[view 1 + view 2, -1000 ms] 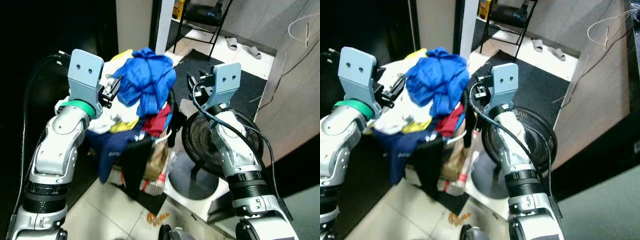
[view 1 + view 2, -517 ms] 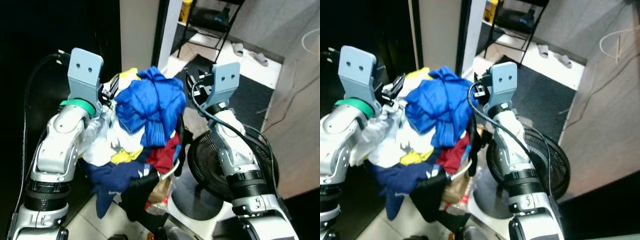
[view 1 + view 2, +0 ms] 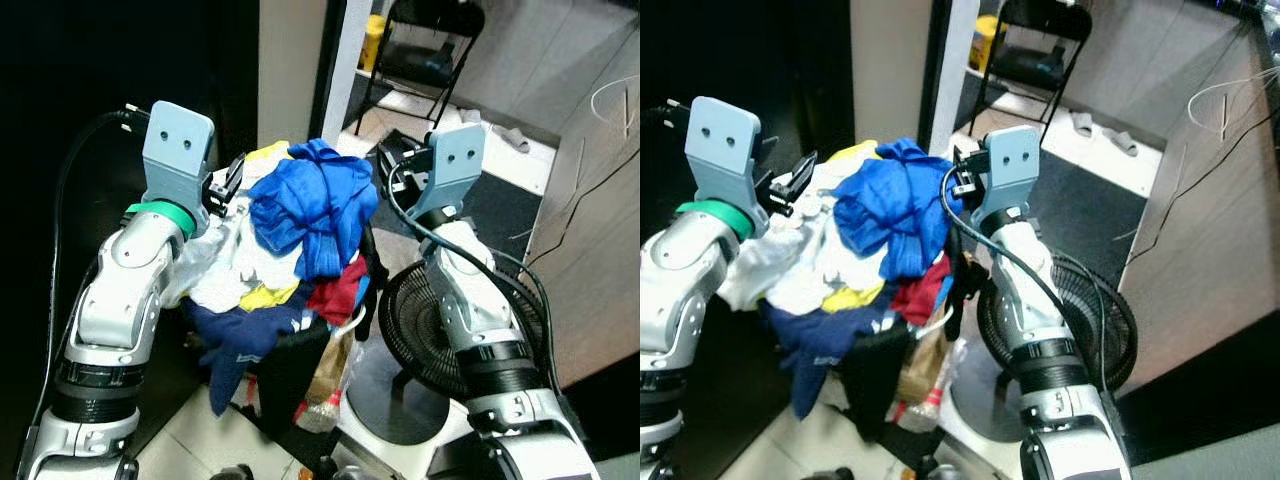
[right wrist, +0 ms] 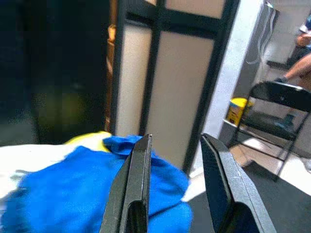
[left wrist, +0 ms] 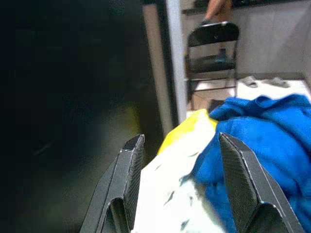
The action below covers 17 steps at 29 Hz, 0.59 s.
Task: Clothes washing
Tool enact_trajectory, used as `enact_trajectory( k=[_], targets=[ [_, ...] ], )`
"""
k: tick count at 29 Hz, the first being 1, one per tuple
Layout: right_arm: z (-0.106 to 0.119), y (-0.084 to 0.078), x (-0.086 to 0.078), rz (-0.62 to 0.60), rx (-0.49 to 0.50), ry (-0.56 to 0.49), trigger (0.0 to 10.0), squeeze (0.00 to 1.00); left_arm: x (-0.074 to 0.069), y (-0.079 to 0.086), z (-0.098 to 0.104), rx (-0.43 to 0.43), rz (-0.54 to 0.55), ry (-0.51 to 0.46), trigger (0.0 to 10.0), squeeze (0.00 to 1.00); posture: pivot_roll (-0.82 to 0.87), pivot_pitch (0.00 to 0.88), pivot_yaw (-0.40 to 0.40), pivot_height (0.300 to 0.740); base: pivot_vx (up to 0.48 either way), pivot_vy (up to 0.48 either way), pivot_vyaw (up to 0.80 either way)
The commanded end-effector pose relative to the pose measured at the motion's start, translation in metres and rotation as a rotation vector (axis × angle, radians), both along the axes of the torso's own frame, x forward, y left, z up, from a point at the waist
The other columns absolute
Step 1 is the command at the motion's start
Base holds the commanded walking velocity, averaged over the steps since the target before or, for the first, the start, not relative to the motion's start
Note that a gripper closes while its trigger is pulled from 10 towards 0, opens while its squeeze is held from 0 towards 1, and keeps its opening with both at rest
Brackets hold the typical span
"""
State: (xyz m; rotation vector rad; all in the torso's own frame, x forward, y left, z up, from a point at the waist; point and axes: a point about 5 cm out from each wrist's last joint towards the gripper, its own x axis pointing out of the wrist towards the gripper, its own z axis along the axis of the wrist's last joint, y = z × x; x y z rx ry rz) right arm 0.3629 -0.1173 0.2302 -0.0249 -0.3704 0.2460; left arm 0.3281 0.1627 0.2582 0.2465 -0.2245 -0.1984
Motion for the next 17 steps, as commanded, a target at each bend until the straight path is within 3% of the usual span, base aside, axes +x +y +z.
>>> enact_trajectory(
  k=[1, 17],
  targets=[
    [-0.0026, -0.0016, -0.0004, -0.006, -0.006, 0.006, 10.0, 0.00, -0.0005, -0.0011, -0.0034, 0.009, -0.005, 0.007, 10.0, 0.00, 0.08, 0.056, -0.049, 0.740, 0.000, 0.000, 0.00],
    [-0.0025, -0.0018, -0.0006, -0.004, -0.003, 0.005, 10.0, 0.00, -0.0012, -0.0010, -0.0012, -0.009, -0.010, -0.006, 10.0, 0.00, 0.08, 0.060, -0.050, 0.740, 0.000, 0.000, 0.00]
  ],
)
